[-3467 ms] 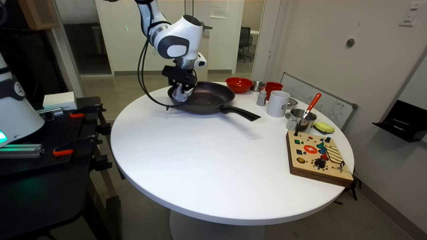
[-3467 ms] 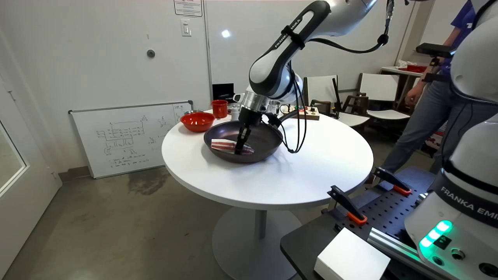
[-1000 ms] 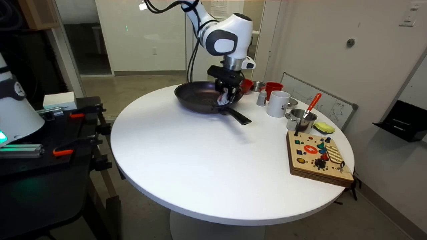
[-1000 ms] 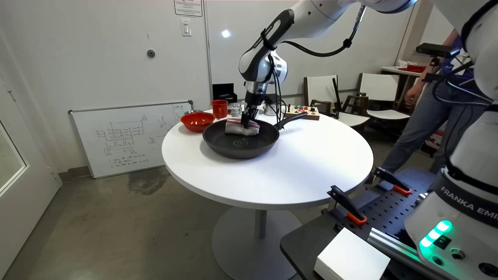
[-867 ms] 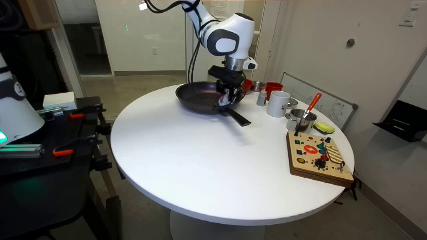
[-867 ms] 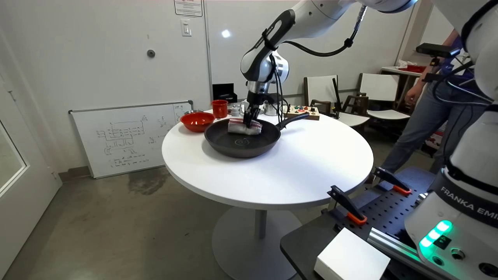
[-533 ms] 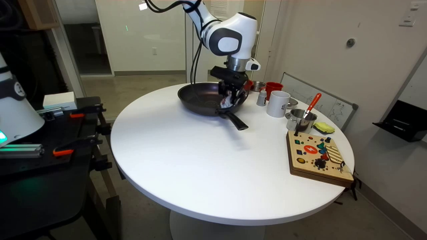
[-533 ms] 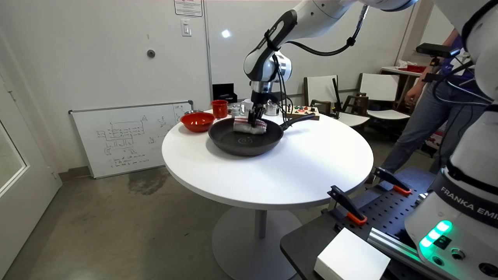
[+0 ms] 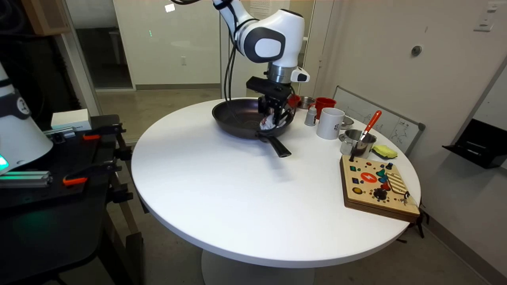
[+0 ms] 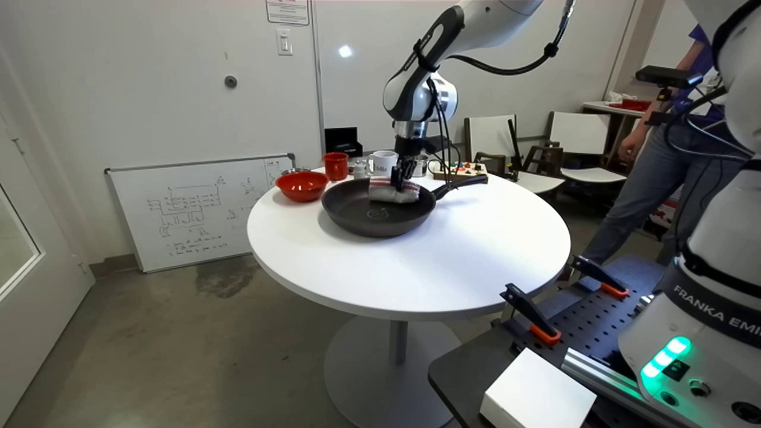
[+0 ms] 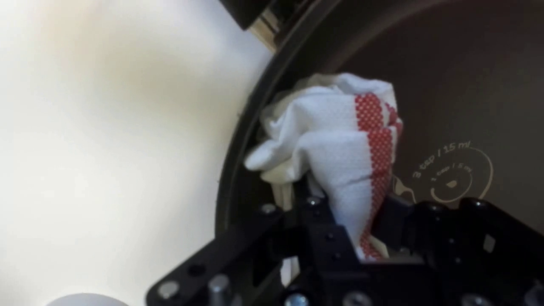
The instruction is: Use the towel to wipe the pan
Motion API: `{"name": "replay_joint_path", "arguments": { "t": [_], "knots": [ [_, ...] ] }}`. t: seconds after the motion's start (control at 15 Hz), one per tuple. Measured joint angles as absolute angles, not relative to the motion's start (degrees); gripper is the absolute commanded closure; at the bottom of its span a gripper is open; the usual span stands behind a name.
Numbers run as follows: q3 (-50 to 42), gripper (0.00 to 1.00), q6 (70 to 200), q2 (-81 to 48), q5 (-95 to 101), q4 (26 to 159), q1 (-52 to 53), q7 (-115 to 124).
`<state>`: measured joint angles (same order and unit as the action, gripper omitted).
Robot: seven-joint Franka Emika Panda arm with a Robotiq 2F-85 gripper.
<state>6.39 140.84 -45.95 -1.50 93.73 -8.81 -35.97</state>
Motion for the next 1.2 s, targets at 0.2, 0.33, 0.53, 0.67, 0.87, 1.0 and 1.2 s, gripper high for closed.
{"name": "replay_joint_path", "arguments": {
  "t": [0.2,0.33,0.53,0.67,0.87,1.0,1.2],
  "knots": [
    [6.05,0.95,141.20,-43.26,-1.49,97.39,-9.04,-35.84],
    [6.90,0.95,141.18,-41.86,-1.75,99.89,-9.83,-36.55],
    [8.69,0.95,142.09,-40.52,-1.92,103.99,-11.36,-38.55],
    [9.01,0.95,143.27,-40.21,-1.90,105.95,-11.58,-39.09],
    [9.72,0.95,144.54,-39.14,-2.08,108.06,-11.96,-40.35],
    [12.00,0.95,144.94,-38.67,-3.63,109.61,-13.56,-42.98],
    [16.21,0.95,144.52,-38.65,-6.91,110.98,-16.06,-48.06]
  ]
}}
